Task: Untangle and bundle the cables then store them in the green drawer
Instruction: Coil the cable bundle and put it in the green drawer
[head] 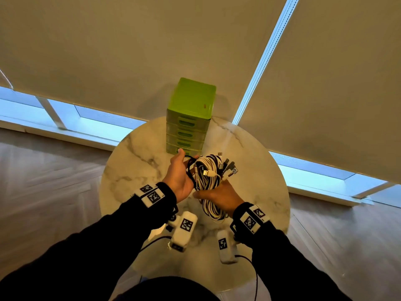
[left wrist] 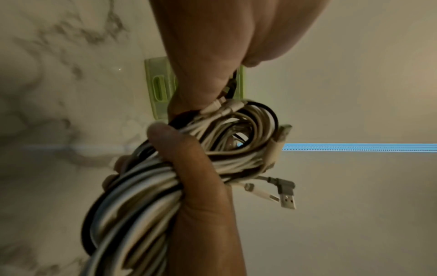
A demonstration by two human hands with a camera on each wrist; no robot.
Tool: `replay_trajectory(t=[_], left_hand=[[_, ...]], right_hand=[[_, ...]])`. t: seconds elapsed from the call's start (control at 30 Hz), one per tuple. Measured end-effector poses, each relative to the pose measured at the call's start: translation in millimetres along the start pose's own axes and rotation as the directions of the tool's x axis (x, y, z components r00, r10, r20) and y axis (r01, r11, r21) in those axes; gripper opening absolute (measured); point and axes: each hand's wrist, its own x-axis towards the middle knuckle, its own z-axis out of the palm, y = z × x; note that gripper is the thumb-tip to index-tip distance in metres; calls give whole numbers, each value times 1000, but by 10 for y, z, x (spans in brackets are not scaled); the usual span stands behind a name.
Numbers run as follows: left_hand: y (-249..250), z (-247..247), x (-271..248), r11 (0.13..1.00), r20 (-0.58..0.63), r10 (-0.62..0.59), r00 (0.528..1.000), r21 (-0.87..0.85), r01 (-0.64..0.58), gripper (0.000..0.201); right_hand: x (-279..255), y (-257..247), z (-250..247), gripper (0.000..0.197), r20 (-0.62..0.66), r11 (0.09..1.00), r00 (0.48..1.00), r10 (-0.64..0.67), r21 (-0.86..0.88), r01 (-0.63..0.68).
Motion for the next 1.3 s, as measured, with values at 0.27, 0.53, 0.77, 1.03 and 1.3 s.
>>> replay_trajectory(t=[0.27,0.53,0.77,1.03,1.3], left_hand=[[128,12,-16,987,123,65,990,137,-81,45],[-28,-595,-118,464,265,-107,958,866,-188,55],[-146,-715,-99,608,278,-183,943,786,-113,57],[-52,-933,-16,707,240,-145,960,704,-69,48],[75,-919,818,918,-54,89,995,393,-61,32]], right_hand=[[129,-63,-15,28,-62,998,998,7,-56,-10],[149,-214,-43,9,-63,775,992,108,631,-44],[148,-233,91,10,279,505,951,135,806,-308],[333,-40,146,19,124,650,961,247,714,-259],[631,263,69,5,64,862,963,262,433,-264]])
